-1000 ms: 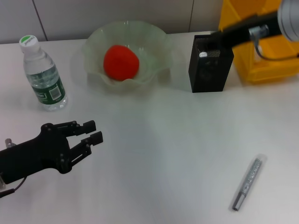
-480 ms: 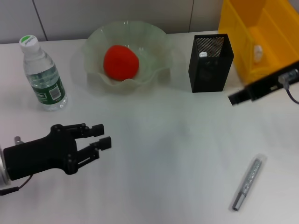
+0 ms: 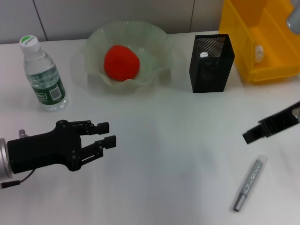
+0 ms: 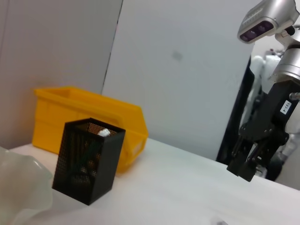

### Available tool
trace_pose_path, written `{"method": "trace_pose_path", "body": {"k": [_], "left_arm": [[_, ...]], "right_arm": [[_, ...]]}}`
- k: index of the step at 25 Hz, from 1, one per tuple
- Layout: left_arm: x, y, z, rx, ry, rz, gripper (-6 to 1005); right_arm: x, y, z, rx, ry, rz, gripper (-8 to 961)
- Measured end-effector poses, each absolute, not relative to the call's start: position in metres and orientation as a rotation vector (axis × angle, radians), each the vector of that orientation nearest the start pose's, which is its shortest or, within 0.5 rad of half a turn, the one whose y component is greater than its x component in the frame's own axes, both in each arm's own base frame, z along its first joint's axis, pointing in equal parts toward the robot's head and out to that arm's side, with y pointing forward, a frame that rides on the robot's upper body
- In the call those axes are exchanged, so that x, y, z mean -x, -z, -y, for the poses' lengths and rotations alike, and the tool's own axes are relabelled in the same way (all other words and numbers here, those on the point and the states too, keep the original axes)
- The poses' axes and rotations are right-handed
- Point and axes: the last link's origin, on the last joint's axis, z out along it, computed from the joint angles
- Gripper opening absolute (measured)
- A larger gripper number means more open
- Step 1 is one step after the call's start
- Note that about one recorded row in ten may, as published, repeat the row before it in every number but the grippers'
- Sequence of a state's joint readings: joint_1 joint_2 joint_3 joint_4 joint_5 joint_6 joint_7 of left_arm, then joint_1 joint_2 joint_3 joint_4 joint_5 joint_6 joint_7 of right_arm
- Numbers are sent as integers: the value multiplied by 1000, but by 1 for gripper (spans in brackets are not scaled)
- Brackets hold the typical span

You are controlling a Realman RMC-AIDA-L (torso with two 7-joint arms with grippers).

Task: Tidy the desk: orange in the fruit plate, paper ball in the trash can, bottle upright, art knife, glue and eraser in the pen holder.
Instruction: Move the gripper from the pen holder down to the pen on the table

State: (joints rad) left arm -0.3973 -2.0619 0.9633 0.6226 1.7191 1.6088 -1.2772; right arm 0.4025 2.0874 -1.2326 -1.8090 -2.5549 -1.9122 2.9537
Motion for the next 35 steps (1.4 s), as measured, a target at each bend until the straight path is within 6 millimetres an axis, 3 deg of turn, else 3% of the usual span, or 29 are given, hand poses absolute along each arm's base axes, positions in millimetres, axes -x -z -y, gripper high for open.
{"method": "trace_pose_path", "body": {"k": [20,23,29,35], "left_arm": [[250,19,-304,2883,776,579,378],[248,20,-305,2889,773,571,378],[250,16,-309,2864,753,559,377],[254,11,-314,2838,712,544,377]], "right_arm": [[-205,-74,-275,2242,263,-1626,391],[-207,-77,-277,2245,166,-1684,391],[-233,-86,-276,2122,-25,-1846,389],[-230,-76,-281,2184,-105,-1884,383]]}}
